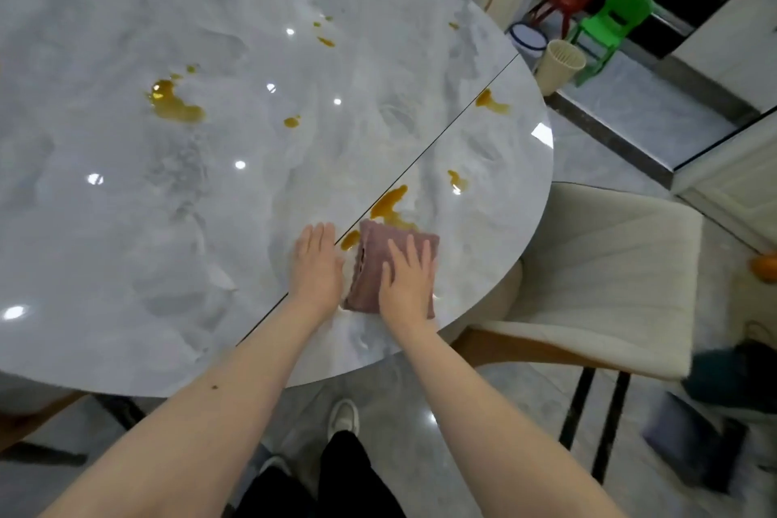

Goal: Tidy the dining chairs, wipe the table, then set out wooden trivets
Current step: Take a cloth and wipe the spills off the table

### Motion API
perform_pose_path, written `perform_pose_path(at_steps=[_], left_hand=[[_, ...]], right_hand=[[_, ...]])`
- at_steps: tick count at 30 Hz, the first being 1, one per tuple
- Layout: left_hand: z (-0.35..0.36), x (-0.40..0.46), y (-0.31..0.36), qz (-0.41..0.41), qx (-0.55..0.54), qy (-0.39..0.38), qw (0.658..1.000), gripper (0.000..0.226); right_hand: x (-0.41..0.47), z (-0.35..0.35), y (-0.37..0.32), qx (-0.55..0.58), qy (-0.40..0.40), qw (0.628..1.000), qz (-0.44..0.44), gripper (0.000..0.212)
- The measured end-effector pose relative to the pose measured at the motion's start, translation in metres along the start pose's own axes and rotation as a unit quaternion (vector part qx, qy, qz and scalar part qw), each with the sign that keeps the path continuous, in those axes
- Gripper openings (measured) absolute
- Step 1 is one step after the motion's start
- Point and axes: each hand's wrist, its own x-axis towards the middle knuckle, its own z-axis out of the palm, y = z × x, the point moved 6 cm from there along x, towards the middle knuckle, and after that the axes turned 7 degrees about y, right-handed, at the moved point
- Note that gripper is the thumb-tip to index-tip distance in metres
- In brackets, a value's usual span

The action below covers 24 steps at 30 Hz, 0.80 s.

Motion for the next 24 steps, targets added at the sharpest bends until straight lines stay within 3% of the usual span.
perform_pose_path(at_steps=[5, 9, 12, 17, 24], left_hand=[[0.013, 0.025, -0.014, 0.01, 0.06, 0.029, 0.998, 0.051], [0.016, 0.041, -0.03, 0.021, 0.072, 0.058, 0.995, 0.052], [0.022, 0.046, -0.037, 0.024, 0.081, 0.057, 0.995, 0.061], [0.026, 0.045, -0.039, 0.024, 0.08, 0.076, 0.994, 0.056], [0.025, 0.047, -0.037, 0.046, 0.091, 0.109, 0.989, 0.05]], right_hand=[[0.01, 0.045, 0.014, -0.125, -0.074, 0.988, 0.058, 0.064], [0.025, 0.051, 0.024, -0.159, -0.032, 0.981, 0.106, 0.086], [0.051, 0.05, 0.028, -0.168, -0.013, 0.981, 0.101, 0.078], [0.105, 0.054, 0.034, -0.197, -0.036, 0.979, 0.048, 0.069], [0.148, 0.065, 0.014, -0.161, -0.073, 0.974, -0.138, 0.055]])
